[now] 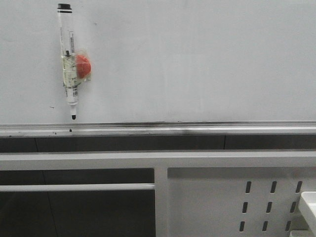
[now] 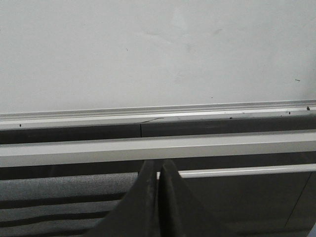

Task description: Write number 1 on whiteboard

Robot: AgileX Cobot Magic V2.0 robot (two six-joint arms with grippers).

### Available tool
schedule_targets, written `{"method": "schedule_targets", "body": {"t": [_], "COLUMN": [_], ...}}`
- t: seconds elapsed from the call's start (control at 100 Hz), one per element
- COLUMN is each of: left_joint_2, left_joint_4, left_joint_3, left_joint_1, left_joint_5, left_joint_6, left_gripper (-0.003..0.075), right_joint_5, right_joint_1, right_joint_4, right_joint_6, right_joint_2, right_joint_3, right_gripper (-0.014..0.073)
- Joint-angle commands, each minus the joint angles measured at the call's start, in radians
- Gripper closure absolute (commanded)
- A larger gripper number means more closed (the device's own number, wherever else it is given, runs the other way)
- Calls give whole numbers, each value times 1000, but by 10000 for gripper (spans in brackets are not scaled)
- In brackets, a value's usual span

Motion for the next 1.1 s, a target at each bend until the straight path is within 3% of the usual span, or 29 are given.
{"method": "schedule_targets", "body": {"t": [0.0,0.35,0.49,0.74,0.96,1.09], "left_joint_2": [-21,-21,-21,-21,-21,-21], "left_joint_4": [-2,-2,-4,-4,-4,-4], "left_joint_3": [36,36,36,36,36,36], "left_joint_1": [1,1,1,1,1,1], "left_joint_5": [-60,-62,-170,-414,-427,-439], "left_joint_6": [1,1,1,1,1,1], "left_gripper": [740,740,740,740,740,740], "right_joint_5": [-25,-25,-35,-250,-270,-392], "right_joint_1": [3,3,3,3,3,3], "right_joint_4": [-19,-19,-19,-19,-24,-24], "right_joint_6": [0,0,0,0,0,0], "right_joint_2": [-24,-24,-24,-24,-24,-24], "right_joint_3": [14,14,14,14,14,14], "right_gripper": [663,663,663,663,663,663]}}
